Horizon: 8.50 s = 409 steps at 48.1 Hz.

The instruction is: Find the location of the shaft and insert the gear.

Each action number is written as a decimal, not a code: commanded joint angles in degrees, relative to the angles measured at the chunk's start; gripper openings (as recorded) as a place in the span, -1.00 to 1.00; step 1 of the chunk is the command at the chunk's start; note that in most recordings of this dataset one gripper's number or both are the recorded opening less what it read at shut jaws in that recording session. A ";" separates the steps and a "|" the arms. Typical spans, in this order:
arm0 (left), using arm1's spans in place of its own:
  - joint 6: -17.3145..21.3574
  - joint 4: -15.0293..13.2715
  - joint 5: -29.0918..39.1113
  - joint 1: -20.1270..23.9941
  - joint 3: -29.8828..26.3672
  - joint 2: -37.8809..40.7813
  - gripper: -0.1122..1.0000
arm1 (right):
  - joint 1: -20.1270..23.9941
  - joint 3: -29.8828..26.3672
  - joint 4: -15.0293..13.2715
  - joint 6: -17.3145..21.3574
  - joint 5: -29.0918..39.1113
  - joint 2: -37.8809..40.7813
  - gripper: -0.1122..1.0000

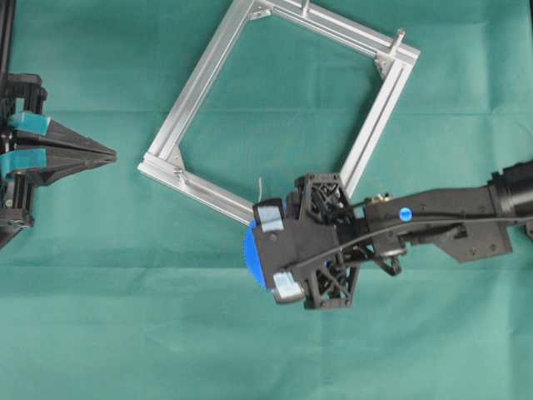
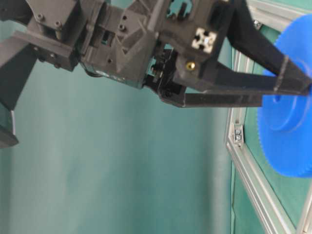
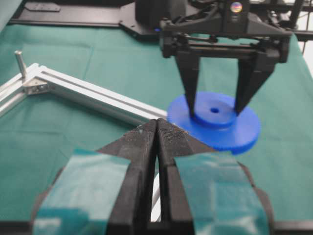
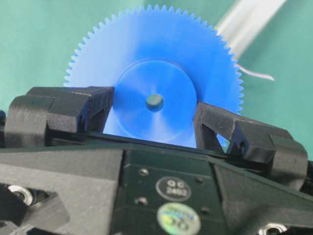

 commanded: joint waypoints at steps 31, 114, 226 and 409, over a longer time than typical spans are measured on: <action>-0.26 -0.09 0.09 0.18 -0.70 0.35 -0.77 | -3.43 -4.39 -4.66 -0.53 -2.55 1.76 0.44; -0.26 -0.18 0.62 0.18 -0.79 0.35 -0.77 | -1.76 7.12 -4.39 2.99 -9.32 -4.57 0.44; -0.79 -0.18 0.79 0.18 -0.79 0.35 -0.77 | -6.33 13.27 -5.10 3.25 -13.18 -5.19 0.44; -0.70 -0.18 1.05 0.18 -0.62 0.35 -0.77 | -6.42 13.18 -7.12 6.77 -17.67 -4.31 0.44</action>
